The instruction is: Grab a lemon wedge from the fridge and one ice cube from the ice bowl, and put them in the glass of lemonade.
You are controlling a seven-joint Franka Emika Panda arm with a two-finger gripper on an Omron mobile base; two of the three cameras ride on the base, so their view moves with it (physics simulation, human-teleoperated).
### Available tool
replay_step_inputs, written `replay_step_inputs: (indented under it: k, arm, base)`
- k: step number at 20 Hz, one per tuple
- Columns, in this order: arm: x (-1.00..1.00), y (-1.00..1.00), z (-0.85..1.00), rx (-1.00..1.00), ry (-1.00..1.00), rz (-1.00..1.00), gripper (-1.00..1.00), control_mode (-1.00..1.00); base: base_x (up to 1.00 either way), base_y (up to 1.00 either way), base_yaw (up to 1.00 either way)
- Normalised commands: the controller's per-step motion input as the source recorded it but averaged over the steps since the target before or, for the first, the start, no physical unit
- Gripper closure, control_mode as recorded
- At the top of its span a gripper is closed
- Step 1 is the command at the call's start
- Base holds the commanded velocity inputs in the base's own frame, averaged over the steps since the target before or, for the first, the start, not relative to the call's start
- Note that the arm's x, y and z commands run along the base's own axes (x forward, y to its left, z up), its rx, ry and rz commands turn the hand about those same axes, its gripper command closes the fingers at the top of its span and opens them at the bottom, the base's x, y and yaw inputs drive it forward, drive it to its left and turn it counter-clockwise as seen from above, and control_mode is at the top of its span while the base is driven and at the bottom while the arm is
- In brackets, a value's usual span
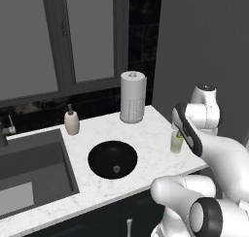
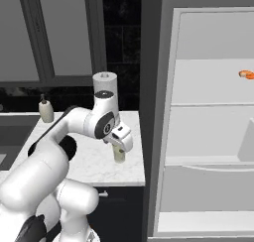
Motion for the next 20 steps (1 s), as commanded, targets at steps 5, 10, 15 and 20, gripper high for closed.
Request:
replay_step_inputs:
  k: [5, 10, 15, 20]
  arm:
    - [-0.38, 0.0, 0.05, 0.01, -0.01, 0.05, -1.0, -1.0]
    - [-0.26, 0.0, 0.24, 0.01, -0.02, 0.07, -1.0, -1.0]
    - [-0.16, 0.02, 0.5, 0.07, -0.17, 0.09, -1.0, -1.0]
    - [-0.22, 0.15, 0.73, 0.17, -0.25, 0.17, -1.0, -1.0]
  base:
    - [0.0, 0.0, 0.0]
    - [0.0, 0.0, 0.0]
    - [0.0, 0.0, 0.0]
    - [0.0, 0.0, 0.0]
